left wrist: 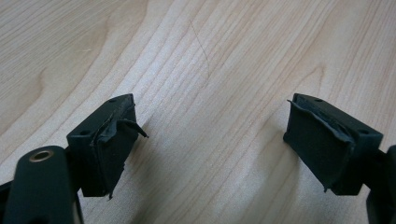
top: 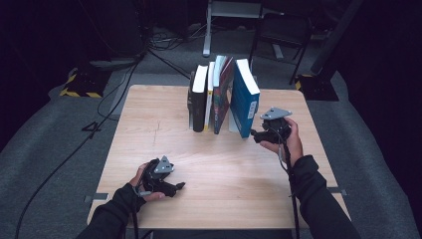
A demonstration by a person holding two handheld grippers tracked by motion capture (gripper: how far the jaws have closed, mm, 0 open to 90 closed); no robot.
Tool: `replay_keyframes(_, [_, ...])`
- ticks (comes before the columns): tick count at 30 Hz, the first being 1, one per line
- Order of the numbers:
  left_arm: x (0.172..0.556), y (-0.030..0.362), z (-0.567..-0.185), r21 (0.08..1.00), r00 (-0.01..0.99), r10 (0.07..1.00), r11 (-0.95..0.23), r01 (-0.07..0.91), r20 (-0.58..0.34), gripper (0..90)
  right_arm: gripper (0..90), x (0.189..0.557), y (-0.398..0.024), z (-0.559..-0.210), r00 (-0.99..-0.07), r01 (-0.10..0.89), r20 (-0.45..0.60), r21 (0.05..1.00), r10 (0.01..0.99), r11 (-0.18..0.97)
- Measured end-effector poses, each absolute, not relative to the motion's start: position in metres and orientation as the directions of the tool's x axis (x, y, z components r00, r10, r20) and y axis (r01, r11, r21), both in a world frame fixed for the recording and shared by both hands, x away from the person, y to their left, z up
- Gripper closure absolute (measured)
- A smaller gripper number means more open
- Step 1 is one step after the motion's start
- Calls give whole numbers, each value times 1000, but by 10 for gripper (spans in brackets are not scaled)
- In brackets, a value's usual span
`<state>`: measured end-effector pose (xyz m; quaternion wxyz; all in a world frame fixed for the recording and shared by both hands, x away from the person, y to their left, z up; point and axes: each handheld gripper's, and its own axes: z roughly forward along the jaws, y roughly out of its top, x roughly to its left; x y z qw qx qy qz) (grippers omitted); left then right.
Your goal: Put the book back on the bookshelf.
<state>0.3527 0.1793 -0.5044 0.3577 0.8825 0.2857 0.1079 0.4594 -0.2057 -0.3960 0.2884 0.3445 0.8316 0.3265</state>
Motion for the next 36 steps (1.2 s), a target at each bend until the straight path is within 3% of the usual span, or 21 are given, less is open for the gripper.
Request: replay_keyframes(36, [353,179,-504,693,813,582,-581,427,-13,170,266,403,-241,-414,-647,329,-359,664,673,671])
